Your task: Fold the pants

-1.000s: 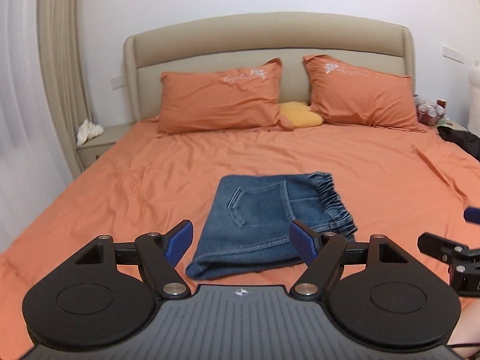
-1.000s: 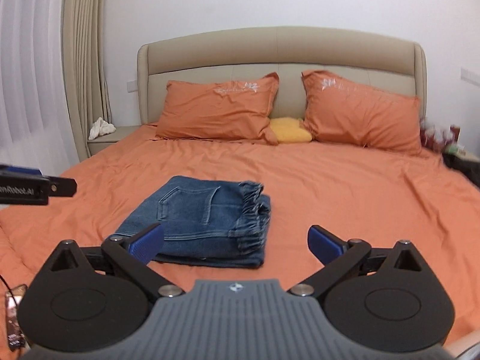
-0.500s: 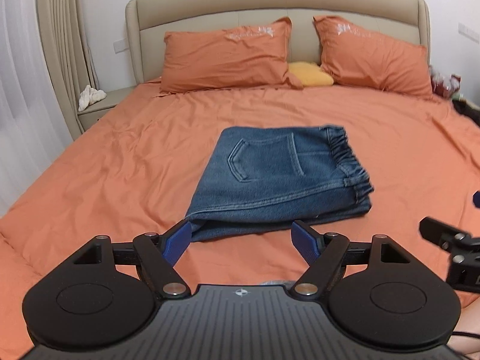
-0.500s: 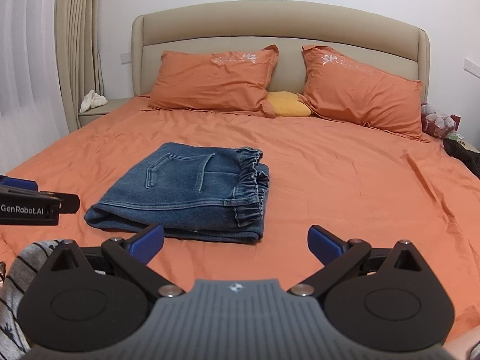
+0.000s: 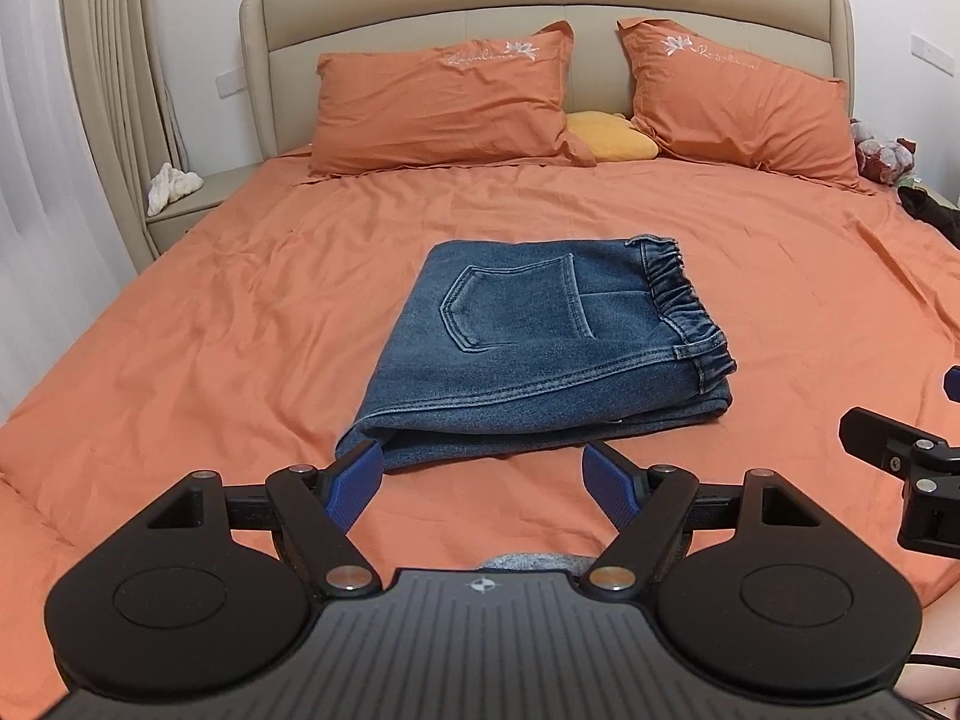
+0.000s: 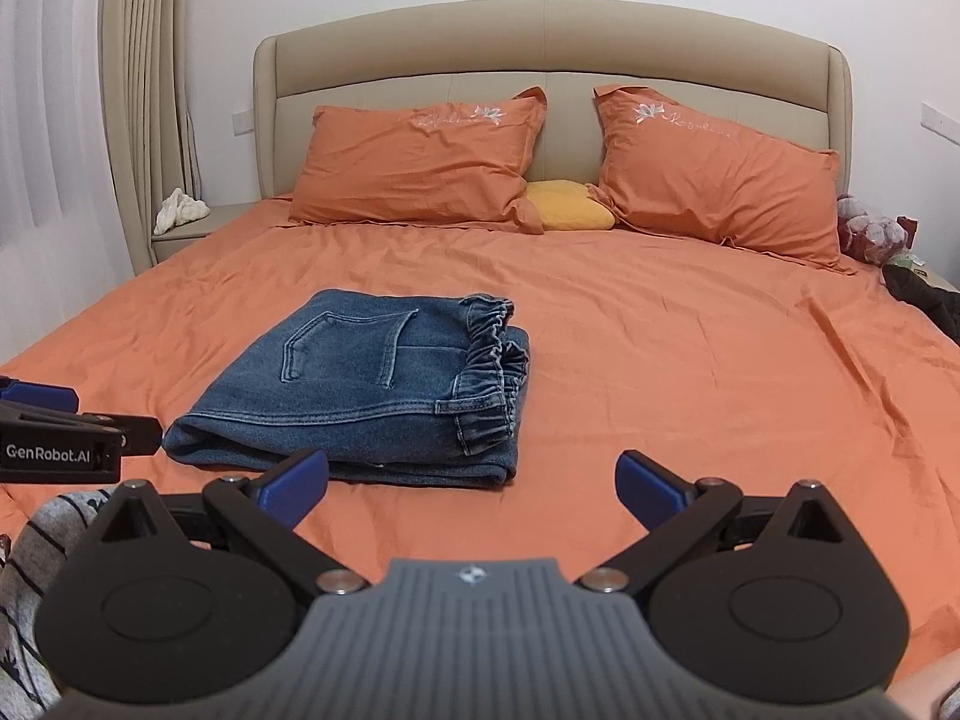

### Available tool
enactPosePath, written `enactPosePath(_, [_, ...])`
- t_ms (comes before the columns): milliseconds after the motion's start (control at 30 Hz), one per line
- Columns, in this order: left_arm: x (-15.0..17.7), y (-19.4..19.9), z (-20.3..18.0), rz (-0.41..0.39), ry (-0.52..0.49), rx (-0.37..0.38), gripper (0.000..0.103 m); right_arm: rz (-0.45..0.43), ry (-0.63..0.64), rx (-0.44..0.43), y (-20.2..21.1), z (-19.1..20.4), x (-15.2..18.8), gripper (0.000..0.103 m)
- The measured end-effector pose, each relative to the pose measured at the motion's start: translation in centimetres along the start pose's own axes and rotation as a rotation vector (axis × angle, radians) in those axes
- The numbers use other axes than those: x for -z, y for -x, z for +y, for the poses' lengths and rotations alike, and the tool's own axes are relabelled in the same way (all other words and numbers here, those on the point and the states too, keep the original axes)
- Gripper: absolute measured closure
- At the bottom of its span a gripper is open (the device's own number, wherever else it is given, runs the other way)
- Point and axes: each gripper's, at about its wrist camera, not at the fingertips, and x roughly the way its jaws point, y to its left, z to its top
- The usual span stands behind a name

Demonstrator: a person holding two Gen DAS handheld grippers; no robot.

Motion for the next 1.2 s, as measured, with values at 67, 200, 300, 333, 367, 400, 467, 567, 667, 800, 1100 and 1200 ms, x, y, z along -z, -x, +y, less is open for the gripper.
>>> enactPosePath(67, [0.0,0.1,0.2,-0.001,0.003,0.003,0.014,-0.003,0.0,0.0,0.1,0.0,0.0,0.005])
enactPosePath(200, [-0.2,0.1,0.3,0.0,0.003,0.006,0.014,-0.004,0.003,0.001,0.2,0.0,0.0,0.005])
enactPosePath(300, [-0.2,0.2,0.3,-0.001,0.004,0.006,0.014,-0.004,0.004,0.0,0.2,0.1,0.0,0.005])
enactPosePath(333, [-0.2,0.2,0.3,-0.001,0.004,0.005,0.014,-0.005,0.006,0.001,0.3,0.2,0.0,0.005])
enactPosePath(367, [-0.2,0.2,0.3,-0.001,0.003,0.006,0.014,-0.006,0.007,0.002,0.3,0.2,0.0,0.005])
enactPosePath(400, [-0.2,0.2,0.3,-0.001,0.003,0.006,0.014,-0.007,0.008,0.002,0.4,0.2,0.0,0.005])
enactPosePath(467, [-0.2,0.3,0.2,-0.002,0.003,0.006,0.014,-0.008,0.009,0.001,0.4,0.3,-0.1,0.005])
enactPosePath(567, [-0.2,0.4,0.3,-0.003,0.005,0.006,0.014,-0.013,0.012,-0.001,0.5,0.2,-0.2,0.005])
enactPosePath(667, [-0.4,0.5,0.5,-0.007,0.005,0.011,0.014,-0.014,0.016,-0.002,0.5,0.3,-0.2,0.005])
enactPosePath(800, [-0.4,0.6,0.6,-0.01,0.004,0.012,0.014,-0.009,0.009,-0.006,0.7,0.2,-0.1,0.005])
enactPosePath(1100, [-0.4,0.9,0.7,-0.015,0.006,0.014,0.014,-0.008,-0.004,-0.003,1.0,0.0,-0.2,0.005])
enactPosePath(1200, [-0.5,1.1,0.7,-0.019,0.008,0.015,0.014,-0.013,-0.006,-0.002,1.2,0.0,-0.3,0.005])
